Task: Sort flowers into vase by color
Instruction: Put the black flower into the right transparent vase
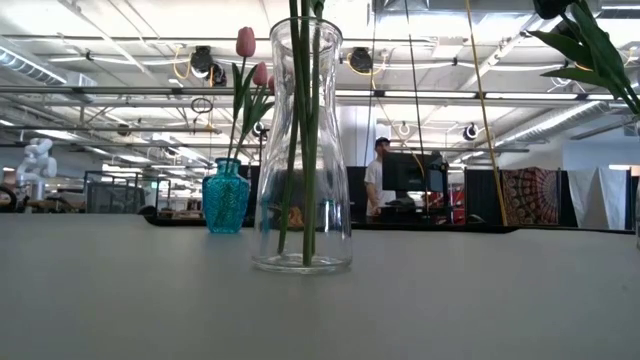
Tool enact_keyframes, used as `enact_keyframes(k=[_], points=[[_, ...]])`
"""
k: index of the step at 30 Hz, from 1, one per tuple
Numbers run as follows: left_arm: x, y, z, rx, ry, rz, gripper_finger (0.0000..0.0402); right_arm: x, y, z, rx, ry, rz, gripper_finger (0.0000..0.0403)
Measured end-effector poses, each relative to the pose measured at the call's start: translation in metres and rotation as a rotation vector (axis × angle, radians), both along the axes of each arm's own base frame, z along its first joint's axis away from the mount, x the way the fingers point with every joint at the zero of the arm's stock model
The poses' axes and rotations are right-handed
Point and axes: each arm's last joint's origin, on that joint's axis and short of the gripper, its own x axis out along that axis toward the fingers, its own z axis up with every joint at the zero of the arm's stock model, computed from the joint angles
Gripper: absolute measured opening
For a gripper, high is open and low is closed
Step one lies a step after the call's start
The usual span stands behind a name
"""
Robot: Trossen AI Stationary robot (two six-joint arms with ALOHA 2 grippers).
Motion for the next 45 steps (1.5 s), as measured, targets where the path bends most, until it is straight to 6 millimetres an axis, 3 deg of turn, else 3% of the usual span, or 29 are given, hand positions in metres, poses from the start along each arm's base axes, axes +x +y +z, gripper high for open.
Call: enact_keyframes(k=[33,45], points=[[0.0,0.0,0.0,0.0,0.0,0.0,0.0105,-0.016,-0.009,-0.011,0.008,0.021,0.001,0.0],[0.0,0.0,0.0,0.0,0.0,0.0,0.0105,-0.014,-0.007,-0.033,0.043,-0.02,0.003,0.0]])
